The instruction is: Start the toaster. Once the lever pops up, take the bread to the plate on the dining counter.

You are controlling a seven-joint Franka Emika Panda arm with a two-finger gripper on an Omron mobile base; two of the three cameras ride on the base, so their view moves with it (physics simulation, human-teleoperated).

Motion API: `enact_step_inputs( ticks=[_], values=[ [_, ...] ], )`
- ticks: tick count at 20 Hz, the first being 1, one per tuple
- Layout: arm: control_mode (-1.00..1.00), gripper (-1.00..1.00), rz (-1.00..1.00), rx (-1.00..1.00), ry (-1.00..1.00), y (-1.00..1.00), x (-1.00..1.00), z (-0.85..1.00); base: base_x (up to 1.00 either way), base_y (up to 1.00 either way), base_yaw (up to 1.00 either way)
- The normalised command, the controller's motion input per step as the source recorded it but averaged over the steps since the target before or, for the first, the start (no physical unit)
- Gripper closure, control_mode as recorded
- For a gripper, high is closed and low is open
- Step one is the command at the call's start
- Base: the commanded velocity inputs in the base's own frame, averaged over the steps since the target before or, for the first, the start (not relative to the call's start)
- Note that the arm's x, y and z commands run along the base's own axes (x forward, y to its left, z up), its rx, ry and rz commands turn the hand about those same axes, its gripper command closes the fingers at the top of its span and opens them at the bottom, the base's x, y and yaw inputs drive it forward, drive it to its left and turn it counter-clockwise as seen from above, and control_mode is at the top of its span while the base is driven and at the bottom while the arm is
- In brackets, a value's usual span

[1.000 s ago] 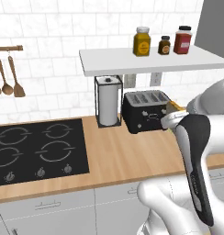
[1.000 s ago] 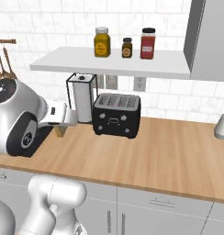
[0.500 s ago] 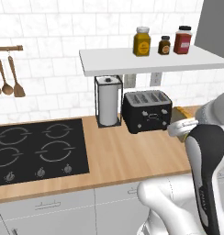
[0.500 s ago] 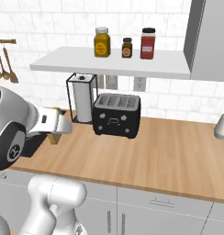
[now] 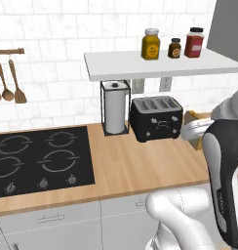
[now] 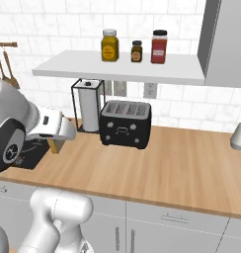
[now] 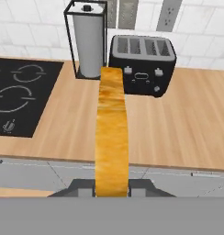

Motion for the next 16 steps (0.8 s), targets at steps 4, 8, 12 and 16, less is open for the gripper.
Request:
enact_step_inputs(
  ticks=[4, 8, 12, 16],
  values=[
    [-1.00, 1.00, 0.00, 0.00, 0.01, 0.00, -0.03, 0.00, 0.00, 0.00, 0.00],
    [-1.00, 1.00, 0.00, 0.00, 0.00, 0.00, 0.00, 0.00, 0.00, 0.00, 0.00],
    [1.00, 1.00, 0.00, 0.00, 0.00, 0.00, 0.00, 0.00, -0.30, -0.06, 0.00],
    [1.00, 1.00, 0.00, 0.00, 0.00, 0.00, 0.00, 0.00, -0.99, -0.07, 0.09]
  ],
)
